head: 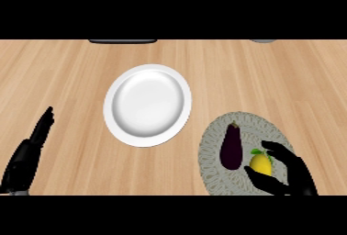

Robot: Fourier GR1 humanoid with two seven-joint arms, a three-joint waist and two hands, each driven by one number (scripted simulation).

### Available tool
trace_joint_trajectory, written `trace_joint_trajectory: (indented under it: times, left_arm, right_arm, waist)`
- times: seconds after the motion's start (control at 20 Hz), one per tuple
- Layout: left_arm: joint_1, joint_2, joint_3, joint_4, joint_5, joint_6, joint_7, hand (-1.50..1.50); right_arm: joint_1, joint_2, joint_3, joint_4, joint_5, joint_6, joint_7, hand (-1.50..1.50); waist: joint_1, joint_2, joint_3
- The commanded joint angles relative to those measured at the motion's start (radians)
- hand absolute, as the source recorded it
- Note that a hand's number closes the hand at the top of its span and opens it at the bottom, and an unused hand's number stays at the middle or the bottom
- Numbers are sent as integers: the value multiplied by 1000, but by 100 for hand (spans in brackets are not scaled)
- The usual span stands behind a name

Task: Pick the lemon from the placemat and place it in the plate

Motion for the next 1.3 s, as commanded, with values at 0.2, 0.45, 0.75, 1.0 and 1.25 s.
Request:
trace_joint_trajectory:
  times: [0.2, 0.45, 0.75, 1.0, 1.25]
  left_arm:
    - [23, -71, 0, 14, -81, 3, -53, 0]
    - [-42, -50, 2, 13, -57, -31, -1, 0]
    - [-96, -38, -34, -3, -47, -85, -22, 0]
    - [-118, -48, -41, 12, -55, -79, -16, 0]
    - [-109, -49, -29, 44, -60, -68, -18, 0]
  right_arm:
    - [14, 19, -60, 51, 13, 12, -113, 150]
    - [-257, -102, -3, 161, 101, 165, -129, 150]
    - [-498, -349, 68, 254, 179, 395, -373, 150]
    - [-722, -394, 4, 457, 159, 399, -602, 150]
    - [-891, -368, -65, 612, 144, 293, -825, 150]
  waist:
    - [0, 1, 2]
    - [44, 14, 1]
    - [189, 54, 1]
    - [169, 51, 7]
    - [138, 42, 7]
